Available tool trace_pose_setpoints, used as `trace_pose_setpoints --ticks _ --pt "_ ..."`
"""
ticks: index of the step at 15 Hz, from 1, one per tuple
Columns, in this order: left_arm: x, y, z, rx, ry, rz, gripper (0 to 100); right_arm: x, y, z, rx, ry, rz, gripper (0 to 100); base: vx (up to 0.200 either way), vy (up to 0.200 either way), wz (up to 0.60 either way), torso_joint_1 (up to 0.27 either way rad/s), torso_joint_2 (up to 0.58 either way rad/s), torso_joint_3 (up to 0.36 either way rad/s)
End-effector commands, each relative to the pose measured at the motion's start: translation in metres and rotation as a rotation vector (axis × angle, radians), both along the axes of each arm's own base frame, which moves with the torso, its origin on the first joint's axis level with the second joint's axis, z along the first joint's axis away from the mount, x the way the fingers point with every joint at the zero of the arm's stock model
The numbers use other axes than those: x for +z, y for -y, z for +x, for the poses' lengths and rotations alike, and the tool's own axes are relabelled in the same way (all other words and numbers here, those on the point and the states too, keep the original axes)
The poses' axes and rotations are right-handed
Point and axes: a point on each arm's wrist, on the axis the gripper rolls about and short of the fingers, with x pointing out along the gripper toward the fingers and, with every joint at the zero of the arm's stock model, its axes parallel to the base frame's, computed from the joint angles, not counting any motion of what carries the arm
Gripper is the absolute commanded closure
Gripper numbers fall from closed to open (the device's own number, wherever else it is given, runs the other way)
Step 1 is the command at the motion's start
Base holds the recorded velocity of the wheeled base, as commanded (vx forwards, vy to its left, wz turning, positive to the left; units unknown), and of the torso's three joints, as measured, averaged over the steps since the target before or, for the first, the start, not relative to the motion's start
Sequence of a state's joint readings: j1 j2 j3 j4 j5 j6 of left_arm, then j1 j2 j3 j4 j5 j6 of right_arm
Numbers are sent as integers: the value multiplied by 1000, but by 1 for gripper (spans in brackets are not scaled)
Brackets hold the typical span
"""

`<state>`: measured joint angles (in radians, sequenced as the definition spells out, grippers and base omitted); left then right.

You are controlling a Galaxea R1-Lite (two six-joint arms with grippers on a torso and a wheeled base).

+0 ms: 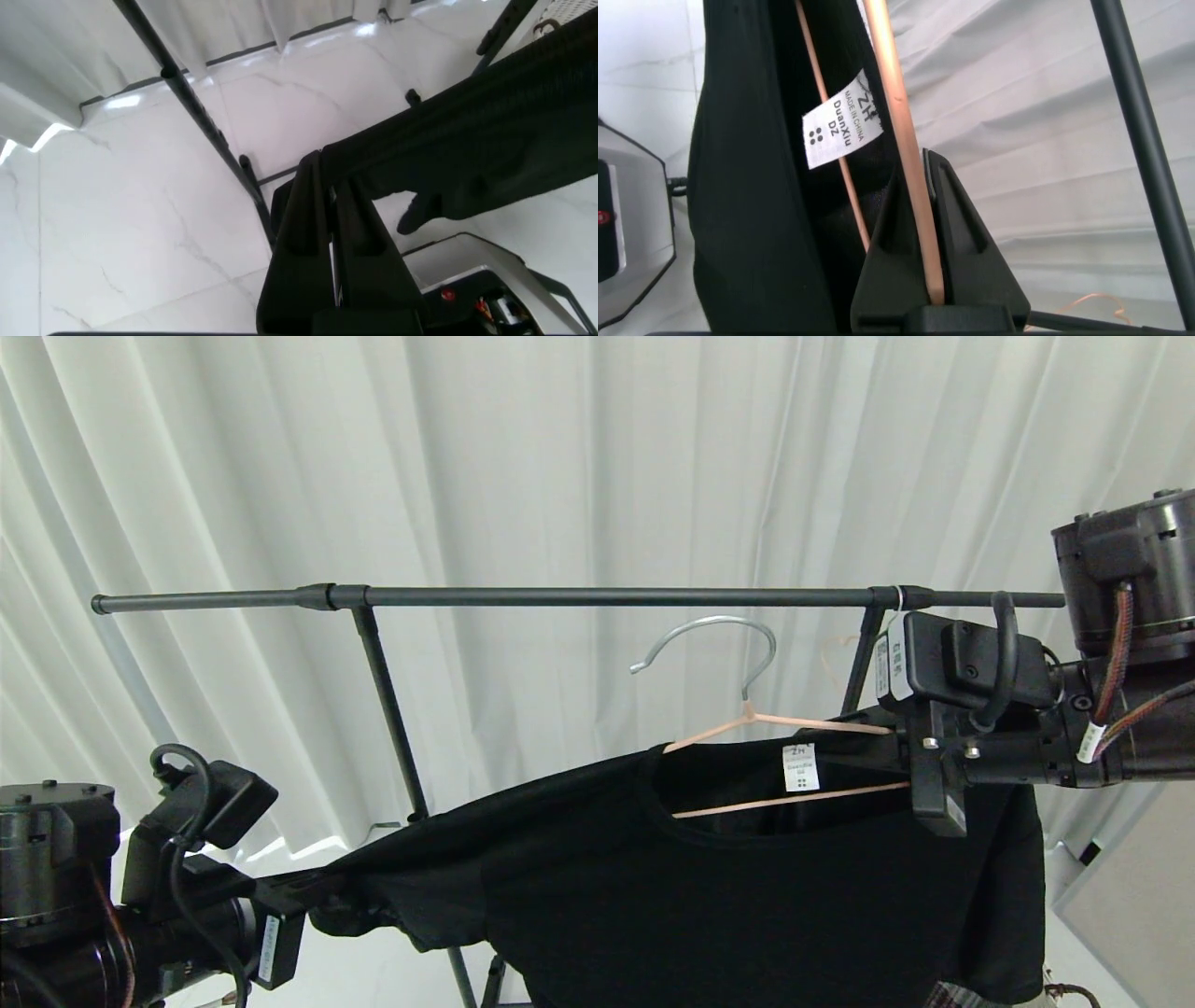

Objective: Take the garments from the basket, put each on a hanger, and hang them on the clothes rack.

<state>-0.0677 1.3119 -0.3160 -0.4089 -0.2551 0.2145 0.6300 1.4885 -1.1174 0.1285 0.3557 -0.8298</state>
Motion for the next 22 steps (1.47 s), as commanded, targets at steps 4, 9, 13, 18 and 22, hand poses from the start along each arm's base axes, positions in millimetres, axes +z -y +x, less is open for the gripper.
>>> trace_pose_setpoints --ticks 4,9,13,18,22 --pt "0 0 0 2 1 0 100 0 0 0 0 -3 0 100 0 0 0 0 0 0" --pt "0 0 0 2 3 2 100 -1 -1 1 0 -4 -1 100 0 0 0 0 0 0" --pt "0 0 0 1 3 2 100 -1 -1 1 0 -5 -2 100 0 0 0 0 0 0" --pt "1 0 0 1 5 1 100 -1 -1 1 0 -5 -2 100 0 0 0 0 0 0" --pt "1 0 0 -2 8 0 100 -1 -1 1 0 -5 -2 100 0 0 0 0 0 0"
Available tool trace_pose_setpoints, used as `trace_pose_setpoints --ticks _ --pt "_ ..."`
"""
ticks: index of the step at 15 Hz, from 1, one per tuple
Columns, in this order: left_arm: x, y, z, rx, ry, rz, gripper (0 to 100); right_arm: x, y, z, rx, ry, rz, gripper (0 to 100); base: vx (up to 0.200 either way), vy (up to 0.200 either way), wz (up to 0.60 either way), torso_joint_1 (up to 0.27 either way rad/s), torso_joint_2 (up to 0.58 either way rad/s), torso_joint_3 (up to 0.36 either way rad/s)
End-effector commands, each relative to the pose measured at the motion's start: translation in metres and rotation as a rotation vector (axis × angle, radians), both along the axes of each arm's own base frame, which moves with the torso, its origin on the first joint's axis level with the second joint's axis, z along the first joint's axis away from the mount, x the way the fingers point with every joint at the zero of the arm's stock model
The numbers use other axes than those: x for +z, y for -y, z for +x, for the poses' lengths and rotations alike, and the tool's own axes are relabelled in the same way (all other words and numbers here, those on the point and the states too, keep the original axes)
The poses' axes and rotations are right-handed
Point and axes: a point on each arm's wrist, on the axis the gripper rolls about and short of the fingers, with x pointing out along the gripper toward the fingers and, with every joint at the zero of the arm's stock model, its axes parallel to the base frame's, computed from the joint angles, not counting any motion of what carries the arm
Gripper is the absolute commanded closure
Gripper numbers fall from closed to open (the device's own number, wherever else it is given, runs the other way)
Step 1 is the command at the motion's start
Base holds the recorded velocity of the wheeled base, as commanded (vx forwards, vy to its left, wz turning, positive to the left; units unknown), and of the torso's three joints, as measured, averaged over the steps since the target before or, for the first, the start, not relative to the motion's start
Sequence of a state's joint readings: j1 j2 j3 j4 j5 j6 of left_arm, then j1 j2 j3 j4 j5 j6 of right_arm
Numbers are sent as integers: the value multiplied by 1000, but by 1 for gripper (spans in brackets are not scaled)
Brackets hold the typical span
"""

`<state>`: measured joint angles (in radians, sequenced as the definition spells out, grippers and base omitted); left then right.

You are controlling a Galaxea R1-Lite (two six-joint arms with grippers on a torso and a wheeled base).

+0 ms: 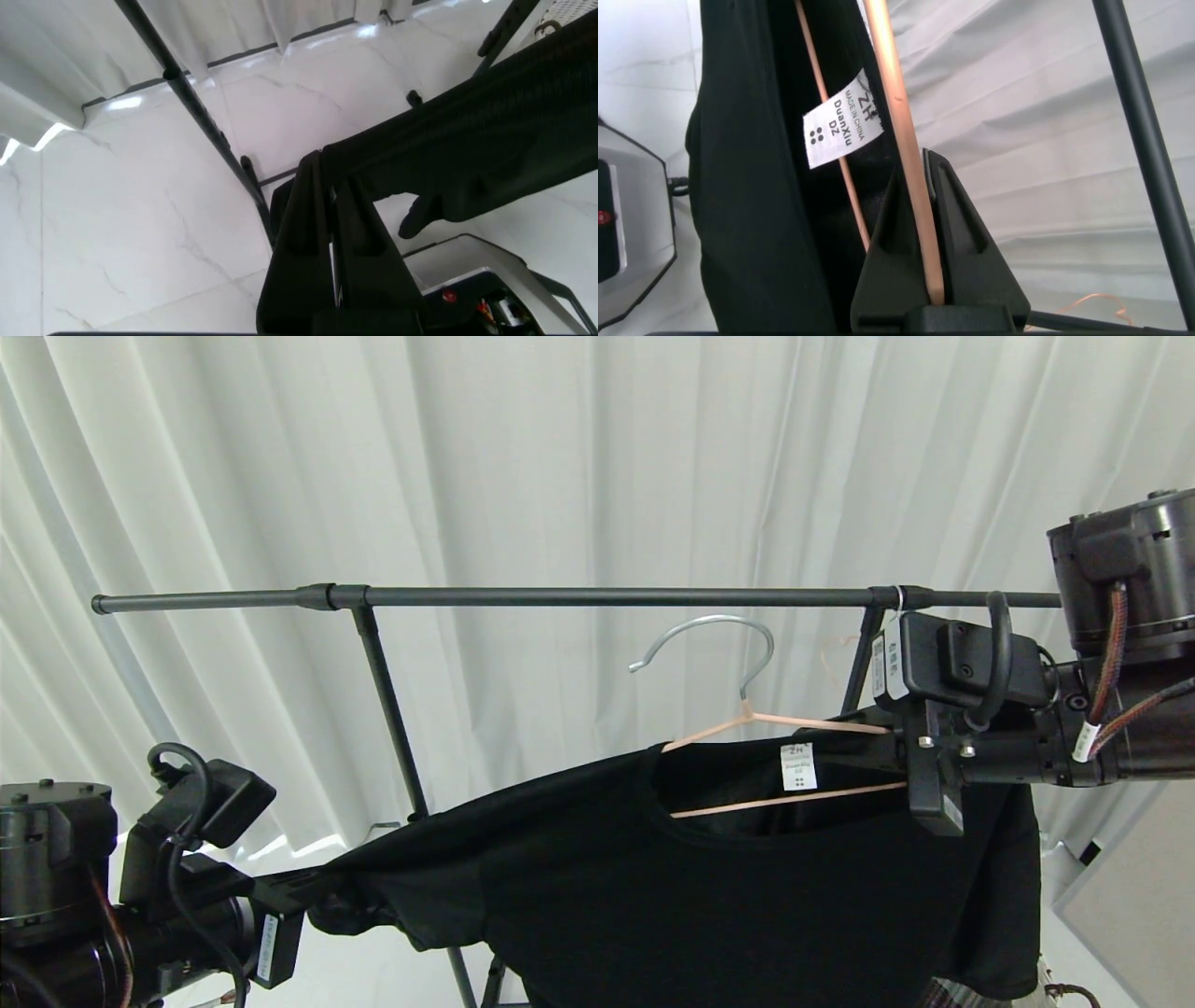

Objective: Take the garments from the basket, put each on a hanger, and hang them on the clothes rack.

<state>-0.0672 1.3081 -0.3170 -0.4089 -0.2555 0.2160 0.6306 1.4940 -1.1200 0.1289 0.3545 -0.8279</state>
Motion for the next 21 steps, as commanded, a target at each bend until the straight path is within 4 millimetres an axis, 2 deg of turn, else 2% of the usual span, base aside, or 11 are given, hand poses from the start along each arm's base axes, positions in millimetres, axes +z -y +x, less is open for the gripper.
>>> trace_pose_setpoints --ticks 1,9,10,16,21 --pt "0 0 0 -1 1 0 100 0 0 0 1 -1 -1 100 0 0 0 0 0 0" --pt "0 3 0 -40 -1 -18 100 -5 -3 4 -11 -31 4 100 0 0 0 0 0 0" --pt "0 3 -1 -41 -1 -19 0 -5 -3 4 -11 -28 7 100 0 0 0 0 0 0" --pt "5 3 -4 -37 20 -41 0 -6 -2 3 -22 -38 12 100 0 0 0 0 0 0" --pt "32 1 -19 87 88 -271 0 -20 2 -5 -210 -210 56 100 0 0 0 0 0 0"
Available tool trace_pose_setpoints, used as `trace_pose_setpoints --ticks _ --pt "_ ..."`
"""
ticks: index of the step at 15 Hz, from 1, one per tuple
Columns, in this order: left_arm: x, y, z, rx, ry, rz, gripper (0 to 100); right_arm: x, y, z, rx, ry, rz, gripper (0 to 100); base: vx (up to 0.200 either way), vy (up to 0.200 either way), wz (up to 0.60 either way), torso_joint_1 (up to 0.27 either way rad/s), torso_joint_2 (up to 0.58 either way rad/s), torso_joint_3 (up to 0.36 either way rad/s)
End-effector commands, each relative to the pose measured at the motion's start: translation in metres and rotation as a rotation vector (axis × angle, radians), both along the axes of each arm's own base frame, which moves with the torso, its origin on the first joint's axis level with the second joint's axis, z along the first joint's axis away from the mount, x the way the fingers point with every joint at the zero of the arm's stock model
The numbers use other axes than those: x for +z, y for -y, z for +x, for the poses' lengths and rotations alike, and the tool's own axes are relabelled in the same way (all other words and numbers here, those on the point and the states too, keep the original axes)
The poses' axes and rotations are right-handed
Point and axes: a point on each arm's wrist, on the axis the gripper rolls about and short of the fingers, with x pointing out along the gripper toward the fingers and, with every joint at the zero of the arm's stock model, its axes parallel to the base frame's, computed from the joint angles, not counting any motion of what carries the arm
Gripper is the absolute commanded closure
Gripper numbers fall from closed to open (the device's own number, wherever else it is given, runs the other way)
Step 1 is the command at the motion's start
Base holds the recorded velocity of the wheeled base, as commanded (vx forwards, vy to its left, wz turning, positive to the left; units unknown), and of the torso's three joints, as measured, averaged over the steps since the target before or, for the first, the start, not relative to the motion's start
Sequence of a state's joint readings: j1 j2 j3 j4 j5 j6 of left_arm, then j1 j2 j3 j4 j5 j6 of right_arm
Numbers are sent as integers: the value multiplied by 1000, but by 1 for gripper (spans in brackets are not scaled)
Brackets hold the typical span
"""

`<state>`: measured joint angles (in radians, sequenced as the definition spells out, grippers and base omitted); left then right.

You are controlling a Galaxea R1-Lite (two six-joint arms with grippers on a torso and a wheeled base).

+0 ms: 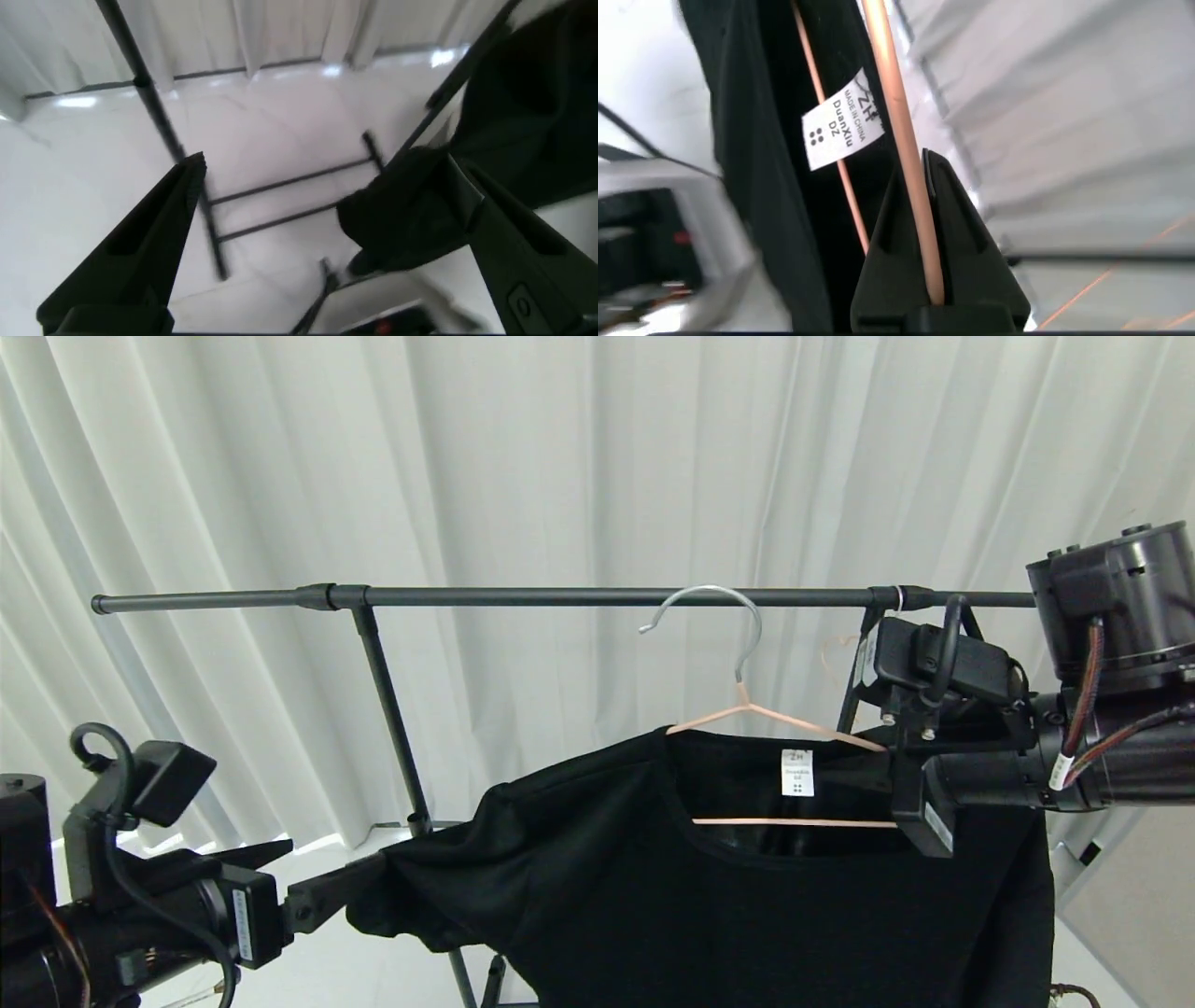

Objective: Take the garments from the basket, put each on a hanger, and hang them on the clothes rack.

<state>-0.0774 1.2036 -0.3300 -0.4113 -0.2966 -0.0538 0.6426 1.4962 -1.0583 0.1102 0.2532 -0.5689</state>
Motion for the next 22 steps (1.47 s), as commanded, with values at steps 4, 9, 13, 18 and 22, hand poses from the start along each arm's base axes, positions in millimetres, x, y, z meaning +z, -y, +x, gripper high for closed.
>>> trace_pose_setpoints --ticks 4,9,13,18,22 --pt "19 -2 -14 26 100 -51 0 -19 10 -10 -165 -72 3 100 0 0 0 0 0 0" --pt "12 -8 -8 92 62 -28 0 -24 18 -17 -279 -60 -26 100 0 0 0 0 0 0" --pt "4 -11 3 215 29 114 0 -34 6 -23 -457 -124 -4 100 0 0 0 0 0 0" --pt "4 -11 2 202 45 152 0 -36 -4 -30 -593 -210 113 100 0 0 0 0 0 0" --pt "1 -11 -2 226 45 204 0 -41 -6 -27 -719 -258 172 100 0 0 0 0 0 0"
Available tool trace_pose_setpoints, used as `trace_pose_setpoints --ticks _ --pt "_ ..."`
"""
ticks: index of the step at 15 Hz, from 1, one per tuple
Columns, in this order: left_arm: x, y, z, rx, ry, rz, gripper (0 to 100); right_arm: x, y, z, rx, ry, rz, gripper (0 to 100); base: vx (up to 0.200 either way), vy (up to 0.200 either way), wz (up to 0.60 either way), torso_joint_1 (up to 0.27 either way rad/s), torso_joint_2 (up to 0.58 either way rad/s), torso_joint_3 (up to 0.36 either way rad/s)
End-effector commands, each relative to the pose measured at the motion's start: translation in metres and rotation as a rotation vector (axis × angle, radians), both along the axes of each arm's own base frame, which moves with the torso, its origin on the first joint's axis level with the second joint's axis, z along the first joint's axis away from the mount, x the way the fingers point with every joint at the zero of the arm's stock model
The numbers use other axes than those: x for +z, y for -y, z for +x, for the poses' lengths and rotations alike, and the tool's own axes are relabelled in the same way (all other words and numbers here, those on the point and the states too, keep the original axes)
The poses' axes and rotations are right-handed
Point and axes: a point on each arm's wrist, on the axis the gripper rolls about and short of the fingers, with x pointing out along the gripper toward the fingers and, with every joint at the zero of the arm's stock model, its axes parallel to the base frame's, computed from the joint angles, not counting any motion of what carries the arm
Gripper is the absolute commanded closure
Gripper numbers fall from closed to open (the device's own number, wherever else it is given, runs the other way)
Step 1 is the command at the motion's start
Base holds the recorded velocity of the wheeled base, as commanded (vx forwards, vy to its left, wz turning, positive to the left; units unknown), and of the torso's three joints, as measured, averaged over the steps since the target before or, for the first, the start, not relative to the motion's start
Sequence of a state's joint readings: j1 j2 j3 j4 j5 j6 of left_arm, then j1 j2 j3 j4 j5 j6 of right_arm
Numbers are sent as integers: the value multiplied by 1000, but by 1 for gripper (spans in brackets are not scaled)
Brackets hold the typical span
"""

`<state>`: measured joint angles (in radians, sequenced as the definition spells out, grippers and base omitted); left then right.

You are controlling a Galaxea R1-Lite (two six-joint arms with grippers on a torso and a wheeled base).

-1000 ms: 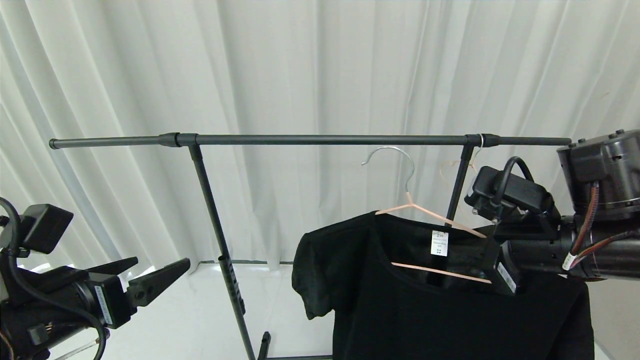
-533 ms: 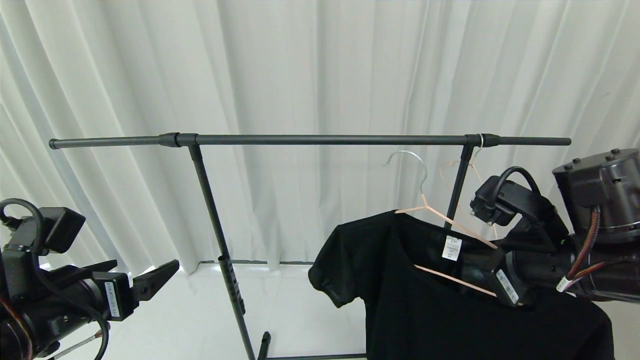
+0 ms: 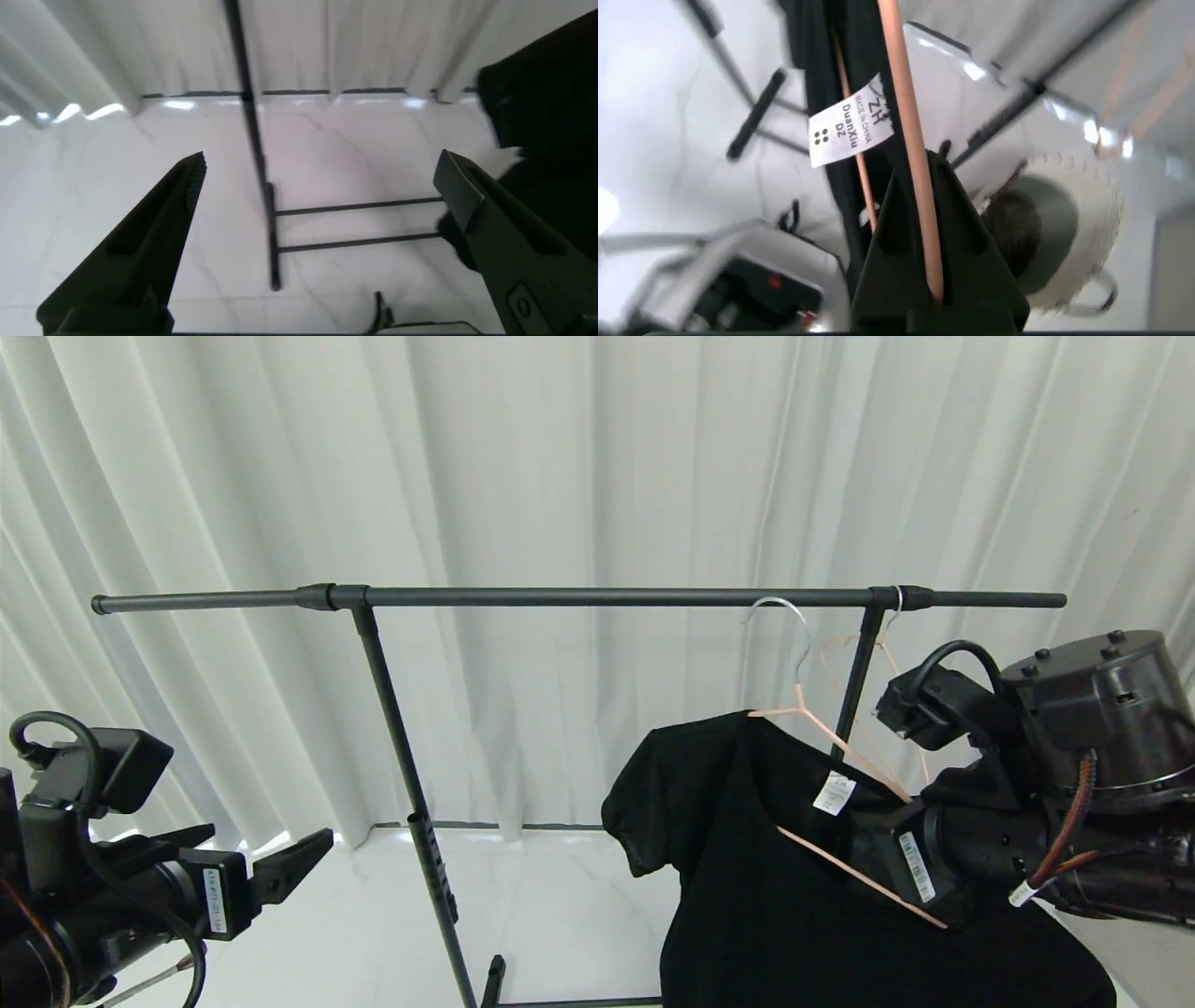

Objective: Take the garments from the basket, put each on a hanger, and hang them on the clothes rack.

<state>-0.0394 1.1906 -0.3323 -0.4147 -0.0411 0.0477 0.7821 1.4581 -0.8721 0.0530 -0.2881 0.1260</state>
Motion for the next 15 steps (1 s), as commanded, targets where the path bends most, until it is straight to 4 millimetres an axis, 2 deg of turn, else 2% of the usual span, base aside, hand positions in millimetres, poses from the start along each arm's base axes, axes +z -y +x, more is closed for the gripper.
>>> trace_pose_setpoints --ticks 1,6,8,15 --pt "-1 0 -5 -2 8 27 0 -7 -3 5 -90 -18 9 100 0 0 0 0 0 0" --pt "5 -2 0 34 25 81 0 -3 1 4 -227 44 4 100 0 0 0 0 0 0" --pt "4 -3 0 81 23 103 0 -3 1 5 -239 53 24 100 0 0 0 0 0 0" --pt "11 -2 2 76 50 112 0 -1 5 9 -273 65 37 100 0 0 0 0 0 0"
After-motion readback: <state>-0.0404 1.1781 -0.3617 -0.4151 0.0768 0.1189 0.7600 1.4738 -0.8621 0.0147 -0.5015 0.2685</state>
